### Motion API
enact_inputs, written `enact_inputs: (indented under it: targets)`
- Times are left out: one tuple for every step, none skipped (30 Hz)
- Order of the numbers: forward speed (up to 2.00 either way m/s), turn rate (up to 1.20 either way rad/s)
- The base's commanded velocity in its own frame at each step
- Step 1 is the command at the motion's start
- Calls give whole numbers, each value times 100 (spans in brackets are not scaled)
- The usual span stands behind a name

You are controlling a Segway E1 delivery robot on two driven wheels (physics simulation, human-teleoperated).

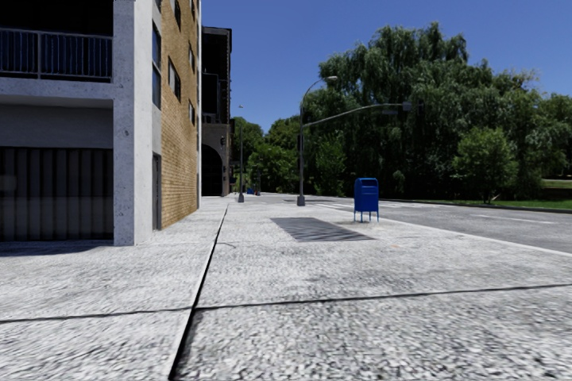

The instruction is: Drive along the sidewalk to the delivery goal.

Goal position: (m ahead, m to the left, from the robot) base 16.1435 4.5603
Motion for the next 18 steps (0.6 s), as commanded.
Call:
enact_inputs:
  targets:
    - [200, 21]
    - [200, 21]
    - [200, 21]
    - [200, 21]
    - [200, 21]
    - [200, 21]
    - [200, 21]
    - [200, 21]
    - [200, 21]
    - [200, 21]
    - [200, 21]
    - [200, 21]
    - [200, 21]
    - [200, 21]
    - [200, 21]
    - [200, 21]
    - [200, 21]
    - [200, 21]
